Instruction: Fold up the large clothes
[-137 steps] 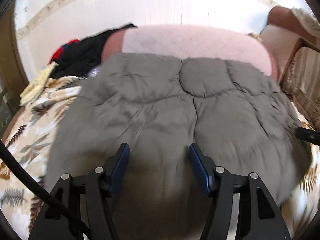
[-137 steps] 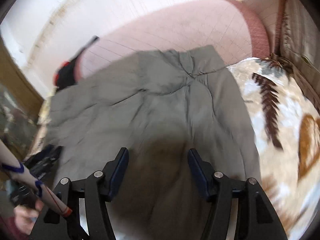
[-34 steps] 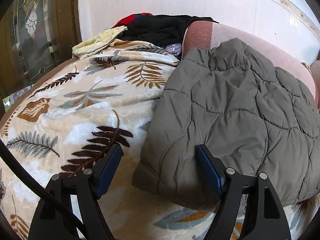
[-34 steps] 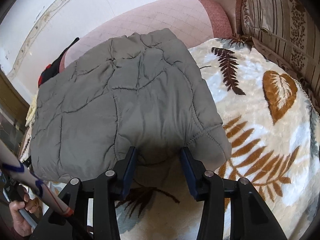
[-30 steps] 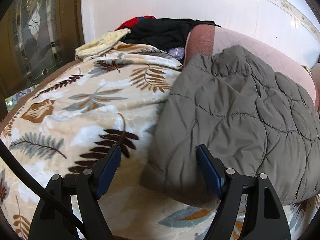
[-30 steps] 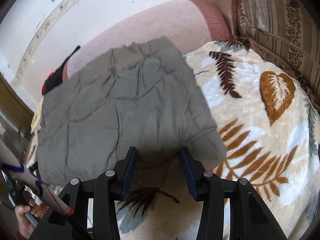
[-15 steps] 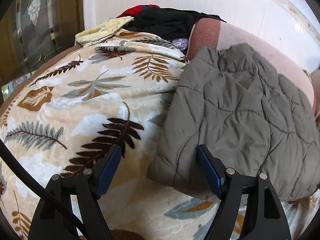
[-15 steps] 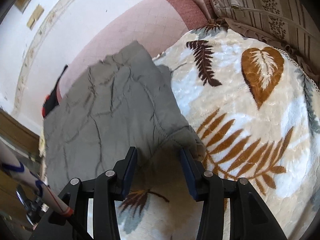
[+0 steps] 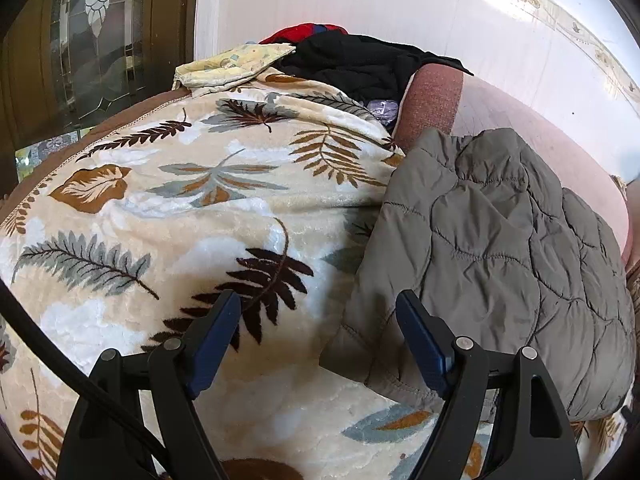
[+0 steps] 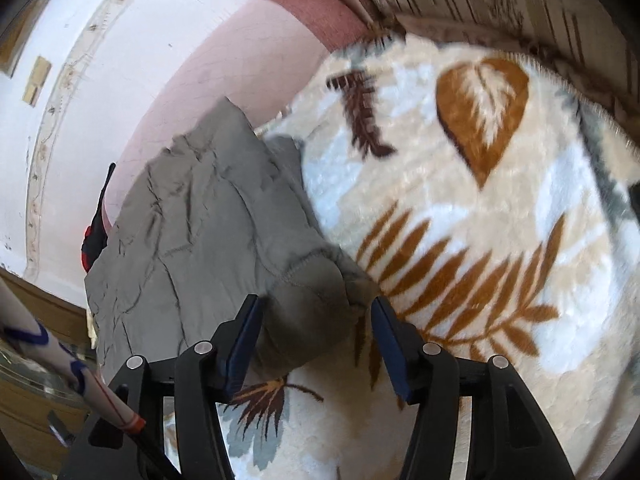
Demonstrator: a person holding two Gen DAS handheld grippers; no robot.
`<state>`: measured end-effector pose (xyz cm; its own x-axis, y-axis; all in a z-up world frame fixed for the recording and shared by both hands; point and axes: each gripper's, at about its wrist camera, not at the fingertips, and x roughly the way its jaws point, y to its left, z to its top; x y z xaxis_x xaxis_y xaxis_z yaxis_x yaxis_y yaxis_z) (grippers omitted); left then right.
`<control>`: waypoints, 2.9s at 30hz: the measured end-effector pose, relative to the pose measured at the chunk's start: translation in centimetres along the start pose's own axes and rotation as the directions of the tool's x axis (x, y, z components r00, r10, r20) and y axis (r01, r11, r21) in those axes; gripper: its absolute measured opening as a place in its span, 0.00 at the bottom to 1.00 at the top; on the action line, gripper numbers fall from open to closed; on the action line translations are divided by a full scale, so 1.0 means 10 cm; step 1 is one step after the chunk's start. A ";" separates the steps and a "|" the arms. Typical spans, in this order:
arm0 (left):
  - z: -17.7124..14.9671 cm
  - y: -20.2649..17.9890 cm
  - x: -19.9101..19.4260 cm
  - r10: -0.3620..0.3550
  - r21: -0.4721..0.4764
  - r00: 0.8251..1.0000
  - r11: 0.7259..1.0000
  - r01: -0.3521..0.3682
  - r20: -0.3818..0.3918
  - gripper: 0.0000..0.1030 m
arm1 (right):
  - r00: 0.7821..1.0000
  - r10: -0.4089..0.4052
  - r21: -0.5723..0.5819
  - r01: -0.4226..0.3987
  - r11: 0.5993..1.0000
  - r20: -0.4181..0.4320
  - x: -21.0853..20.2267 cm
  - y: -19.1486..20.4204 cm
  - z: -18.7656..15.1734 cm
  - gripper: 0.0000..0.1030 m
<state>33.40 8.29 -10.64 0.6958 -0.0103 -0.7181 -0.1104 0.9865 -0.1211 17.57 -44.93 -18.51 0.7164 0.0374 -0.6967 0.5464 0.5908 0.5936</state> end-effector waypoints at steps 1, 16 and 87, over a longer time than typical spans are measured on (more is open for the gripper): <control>-0.01 -0.02 0.02 0.000 0.007 1.000 1.000 0.000 -0.009 0.77 | 1.000 0.005 -0.021 -0.005 1.000 0.015 -0.03 0.04 0.00 0.60; -0.17 -0.35 0.11 0.110 0.189 0.992 0.975 -0.120 0.064 0.77 | 1.000 0.000 -0.246 -0.001 0.969 -0.004 0.17 0.51 -0.21 0.57; -0.14 -0.34 0.03 0.078 0.167 0.996 0.982 -0.086 0.049 0.77 | 0.999 0.011 0.033 -0.009 0.999 -0.052 0.18 -0.05 -0.03 0.73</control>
<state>32.98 4.69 -11.43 0.7189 0.0751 -0.6910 -0.0491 0.9972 0.0572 18.44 -44.95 -20.20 0.6986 0.0859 -0.7104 0.5539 0.5636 0.6128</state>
